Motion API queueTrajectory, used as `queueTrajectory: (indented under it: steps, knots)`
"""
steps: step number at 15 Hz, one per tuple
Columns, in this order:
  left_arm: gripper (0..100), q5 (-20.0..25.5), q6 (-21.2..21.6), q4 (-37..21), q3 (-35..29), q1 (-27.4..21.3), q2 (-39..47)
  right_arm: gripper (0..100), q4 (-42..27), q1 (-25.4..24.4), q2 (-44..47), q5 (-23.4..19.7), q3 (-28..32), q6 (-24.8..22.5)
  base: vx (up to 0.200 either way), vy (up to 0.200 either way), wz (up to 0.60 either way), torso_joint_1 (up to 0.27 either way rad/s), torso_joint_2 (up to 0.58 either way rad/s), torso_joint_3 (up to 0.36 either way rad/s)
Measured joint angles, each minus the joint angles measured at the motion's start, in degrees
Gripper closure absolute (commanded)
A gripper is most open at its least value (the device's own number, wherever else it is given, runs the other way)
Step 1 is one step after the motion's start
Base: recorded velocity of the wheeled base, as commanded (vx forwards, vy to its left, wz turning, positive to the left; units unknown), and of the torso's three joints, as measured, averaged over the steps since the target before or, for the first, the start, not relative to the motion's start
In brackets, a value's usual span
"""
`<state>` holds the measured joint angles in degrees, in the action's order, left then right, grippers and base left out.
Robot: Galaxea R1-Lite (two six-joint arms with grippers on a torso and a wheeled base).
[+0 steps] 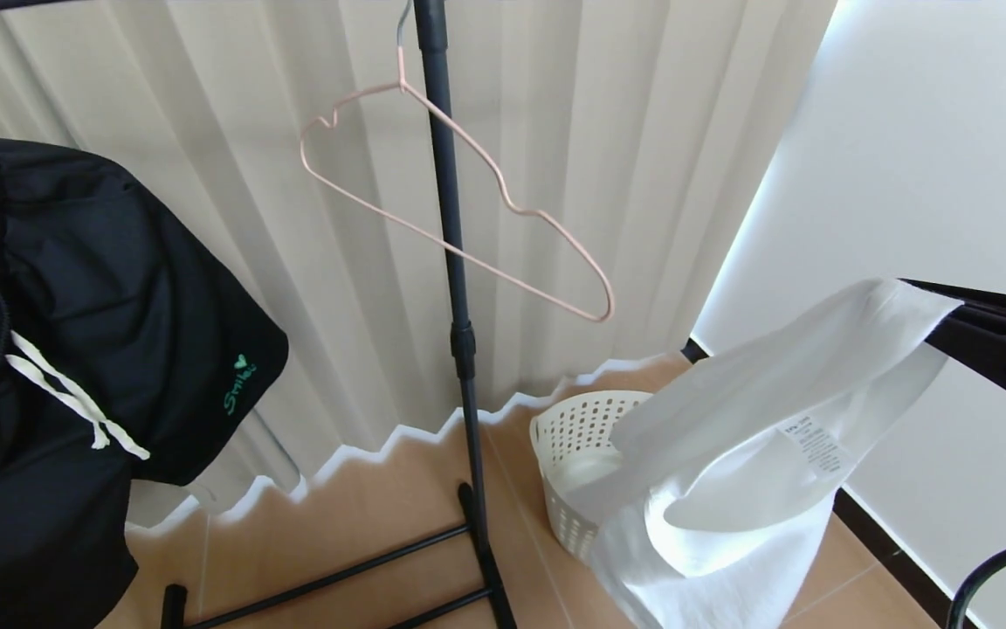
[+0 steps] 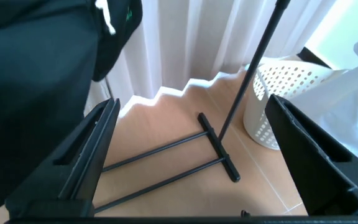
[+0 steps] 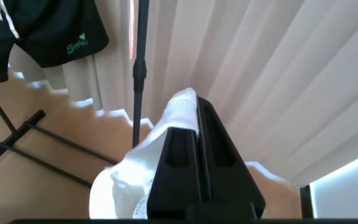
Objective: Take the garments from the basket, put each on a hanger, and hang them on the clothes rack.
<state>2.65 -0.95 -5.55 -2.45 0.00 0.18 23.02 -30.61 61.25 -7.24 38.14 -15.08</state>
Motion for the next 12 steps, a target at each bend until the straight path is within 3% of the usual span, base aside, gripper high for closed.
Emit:
queueTrajectory:
  steps: [6,12]
  knots:
    - [0,0.00,-0.02,0.02,0.00,0.00,0.00,100,-0.02,0.13,-0.13,0.02,-0.06,-0.02,0.000,0.000,0.00,0.206,-0.54,-0.151]
    - [0,0.00,0.00,0.00,0.00,0.00,0.00,100,0.00,0.16,-0.26,0.21,-0.13,-0.02,0.000,0.000,0.00,0.235,-0.55,-0.293]
